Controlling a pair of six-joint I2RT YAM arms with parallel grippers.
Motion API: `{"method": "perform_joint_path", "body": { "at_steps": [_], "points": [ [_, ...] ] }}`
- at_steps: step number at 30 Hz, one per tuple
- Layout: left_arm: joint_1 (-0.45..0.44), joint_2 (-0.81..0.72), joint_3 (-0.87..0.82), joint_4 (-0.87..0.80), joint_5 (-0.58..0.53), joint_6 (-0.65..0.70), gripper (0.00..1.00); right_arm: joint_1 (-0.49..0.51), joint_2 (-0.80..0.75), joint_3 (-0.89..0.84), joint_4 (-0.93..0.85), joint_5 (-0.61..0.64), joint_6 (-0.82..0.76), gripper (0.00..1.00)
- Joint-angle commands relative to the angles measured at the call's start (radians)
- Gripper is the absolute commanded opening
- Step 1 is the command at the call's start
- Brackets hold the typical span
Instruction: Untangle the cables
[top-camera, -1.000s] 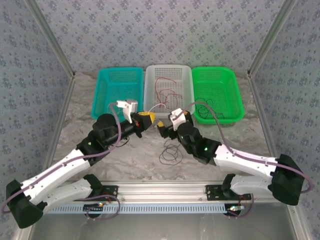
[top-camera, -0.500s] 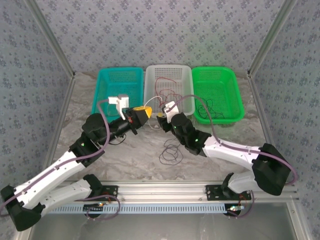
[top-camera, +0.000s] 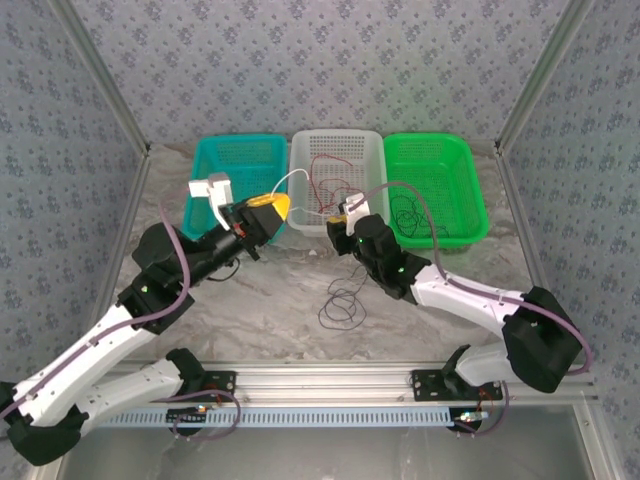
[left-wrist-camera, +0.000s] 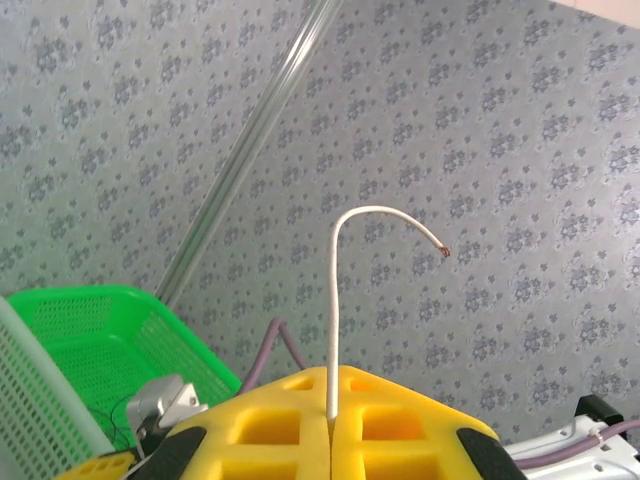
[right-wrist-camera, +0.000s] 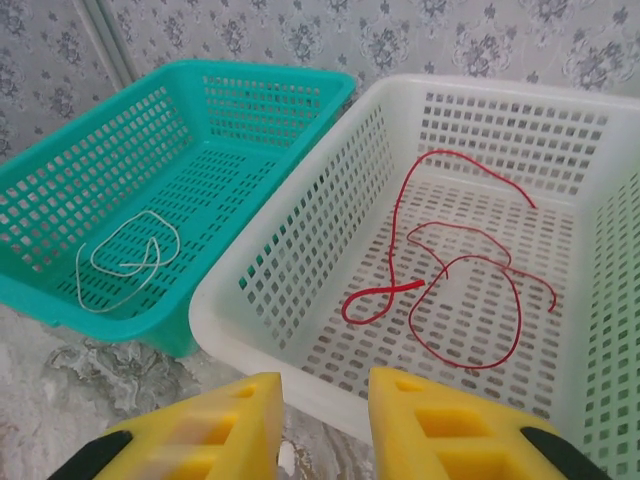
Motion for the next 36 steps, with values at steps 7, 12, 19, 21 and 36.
{"method": "perform_joint_path", "body": {
  "at_steps": [7, 12, 19, 21, 36],
  "points": [
    [-0.006, -0.01, 0.083, 0.034, -0.011, 0.03, 0.06, -0.018, 0.013, -0.018, -0.066, -0.084, 0.038, 0.2],
    [-0.006, -0.01, 0.085, 0.047, -0.019, 0.025, 0.07, -0.02, 0.028, -0.036, -0.063, -0.126, 0.041, 0.02],
    [-0.006, -0.002, 0.095, 0.054, -0.027, 0.034, 0.07, -0.014, 0.043, -0.051, -0.058, -0.155, 0.068, 0.24],
    [-0.005, -0.003, 0.098, 0.041, -0.036, 0.044, 0.07, -0.008, 0.026, -0.077, -0.04, -0.157, 0.06, 0.45],
    [-0.005, 0.034, 0.109, 0.041, -0.049, 0.04, 0.08, 0.062, -0.093, -0.219, 0.047, -0.086, -0.132, 0.89]
  ]
}}
